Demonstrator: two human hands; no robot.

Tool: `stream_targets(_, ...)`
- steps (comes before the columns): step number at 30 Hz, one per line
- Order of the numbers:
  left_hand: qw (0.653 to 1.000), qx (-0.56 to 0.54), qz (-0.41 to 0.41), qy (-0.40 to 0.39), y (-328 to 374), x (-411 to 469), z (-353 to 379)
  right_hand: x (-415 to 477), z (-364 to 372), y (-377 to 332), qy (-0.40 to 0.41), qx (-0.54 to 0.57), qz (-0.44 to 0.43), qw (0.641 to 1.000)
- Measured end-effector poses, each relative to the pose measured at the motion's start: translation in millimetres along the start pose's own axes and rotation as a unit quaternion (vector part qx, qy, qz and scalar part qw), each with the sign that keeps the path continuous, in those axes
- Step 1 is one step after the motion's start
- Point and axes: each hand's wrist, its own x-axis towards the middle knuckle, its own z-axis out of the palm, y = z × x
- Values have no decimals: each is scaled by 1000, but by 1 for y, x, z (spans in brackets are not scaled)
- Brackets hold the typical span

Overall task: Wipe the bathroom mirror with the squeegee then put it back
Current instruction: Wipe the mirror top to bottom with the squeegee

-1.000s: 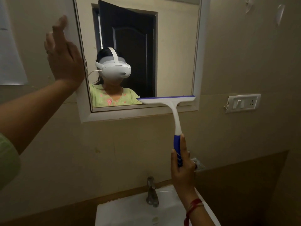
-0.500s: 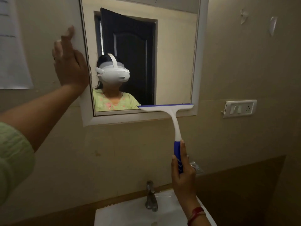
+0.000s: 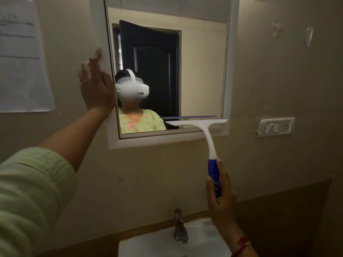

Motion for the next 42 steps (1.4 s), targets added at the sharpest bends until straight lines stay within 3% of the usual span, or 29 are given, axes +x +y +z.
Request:
stream_targets(19,998,61,7,-4,-1,0,0,24,-8,-33,-21,80,-5,997)
stream_targets(33,999,26,1,-30,8,-1,-4,32,-7,-57,-18,105,17,994)
stream_targets(42,993,31,-8,-116,0,-6,-40,25,3,-106,-58,130,46,989)
